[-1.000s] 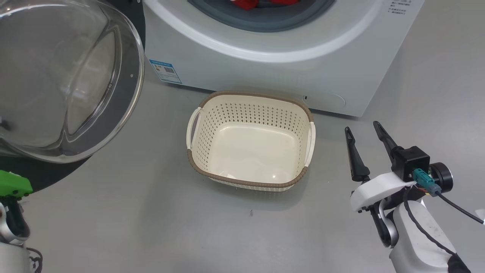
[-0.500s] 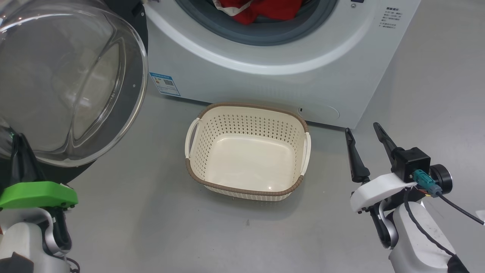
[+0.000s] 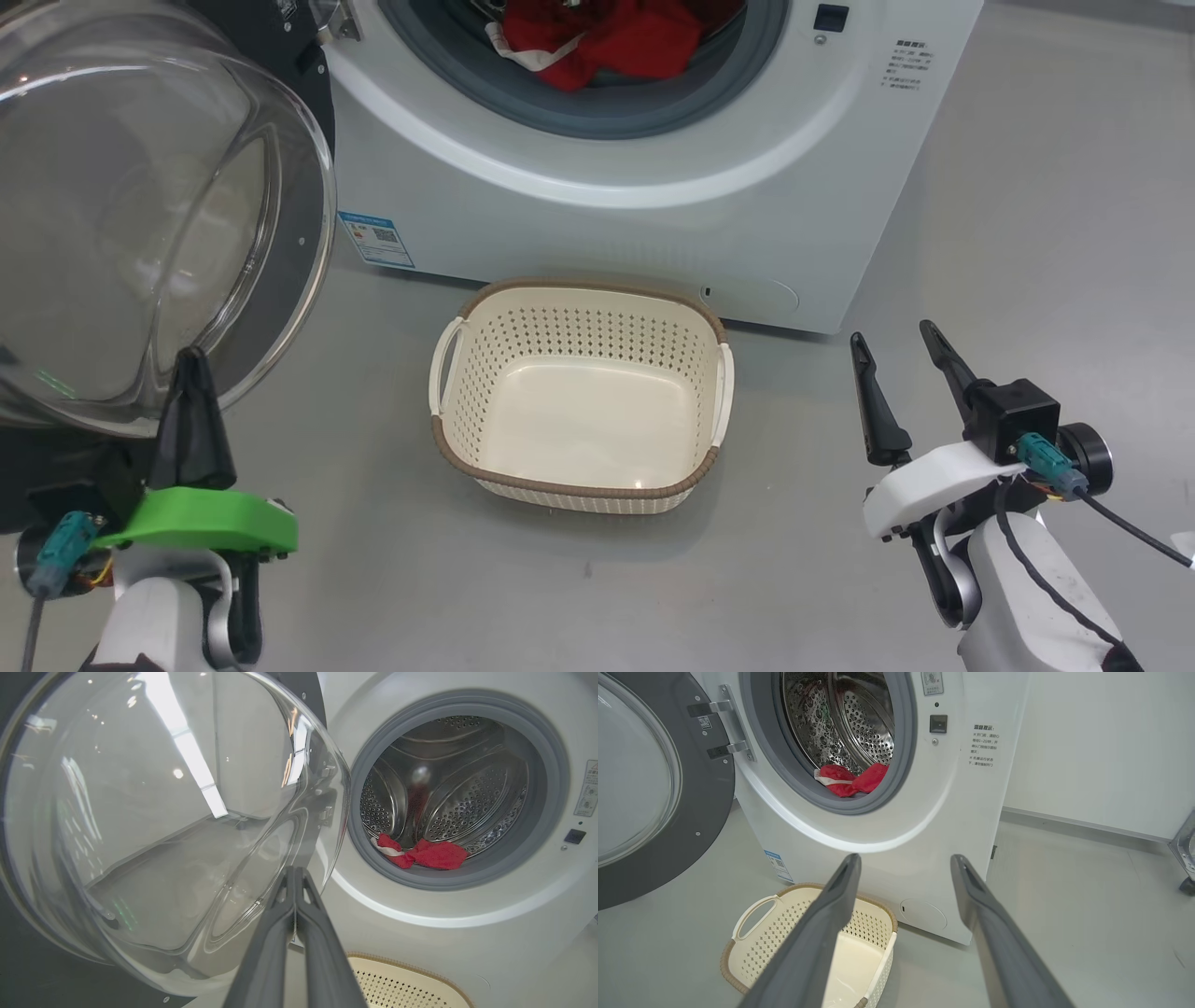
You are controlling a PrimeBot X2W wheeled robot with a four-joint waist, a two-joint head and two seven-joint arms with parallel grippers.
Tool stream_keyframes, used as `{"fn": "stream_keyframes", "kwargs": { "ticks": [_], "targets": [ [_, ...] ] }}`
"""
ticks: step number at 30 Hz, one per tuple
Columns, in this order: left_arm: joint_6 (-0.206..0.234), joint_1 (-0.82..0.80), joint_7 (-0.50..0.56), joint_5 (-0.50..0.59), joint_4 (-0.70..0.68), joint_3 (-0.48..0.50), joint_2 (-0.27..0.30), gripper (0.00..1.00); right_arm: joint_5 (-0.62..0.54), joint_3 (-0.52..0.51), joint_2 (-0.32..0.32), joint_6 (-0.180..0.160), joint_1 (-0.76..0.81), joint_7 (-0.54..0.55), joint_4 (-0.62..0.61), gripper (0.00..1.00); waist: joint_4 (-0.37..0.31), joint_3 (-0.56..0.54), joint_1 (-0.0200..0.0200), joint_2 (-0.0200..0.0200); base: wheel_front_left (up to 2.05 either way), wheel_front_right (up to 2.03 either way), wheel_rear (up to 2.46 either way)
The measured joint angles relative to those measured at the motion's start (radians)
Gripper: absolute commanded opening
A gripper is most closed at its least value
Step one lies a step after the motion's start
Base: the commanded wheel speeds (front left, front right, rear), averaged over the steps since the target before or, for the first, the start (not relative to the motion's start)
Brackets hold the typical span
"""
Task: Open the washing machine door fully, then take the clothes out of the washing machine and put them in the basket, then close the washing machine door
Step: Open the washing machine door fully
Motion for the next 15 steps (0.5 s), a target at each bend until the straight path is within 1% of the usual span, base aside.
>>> {"fn": "stream_keyframes", "kwargs": {
  "ticks": [1, 2, 3, 6, 15],
  "targets": [
    [-0.006, 0.007, 0.0, 0.006, -0.003, -0.01, 0.0, 0.33, 0.001, 0.0, 0.0, 0.0, 0.001, 0.0, 0.0, 1.0, -0.004, -0.003, 0.0, 0.0, 0.0, 0.0, 0.0],
    [-0.008, 0.013, 0.0, 0.007, -0.007, -0.021, 0.0, 0.55, 0.002, 0.0, 0.001, 0.0, 0.002, 0.0, -0.001, 1.0, -0.009, -0.007, 0.0, 0.0, 0.0, 0.0, 0.0],
    [-0.009, 0.02, 0.0, 0.011, -0.01, -0.03, 0.0, 1.0, 0.002, 0.001, 0.001, 0.0, 0.004, 0.0, -0.001, 1.0, -0.014, -0.01, 0.0, 0.0, 0.0, 0.0, 0.0],
    [-0.017, 0.04, 0.0, 0.031, -0.013, -0.051, 0.0, 1.0, 0.005, 0.002, 0.002, 0.008, 0.009, 0.0, -0.002, 1.0, -0.032, -0.021, 0.0, 0.0, 0.0, 0.0, 0.0],
    [-0.034, 0.109, 0.0, 0.068, -0.011, -0.107, 0.0, 1.0, 0.008, 0.003, 0.005, 0.008, 0.04, 0.0, -0.008, 1.0, -0.104, -0.052, 0.0, 0.0, 0.0, 0.0, 0.0]
  ]
}}
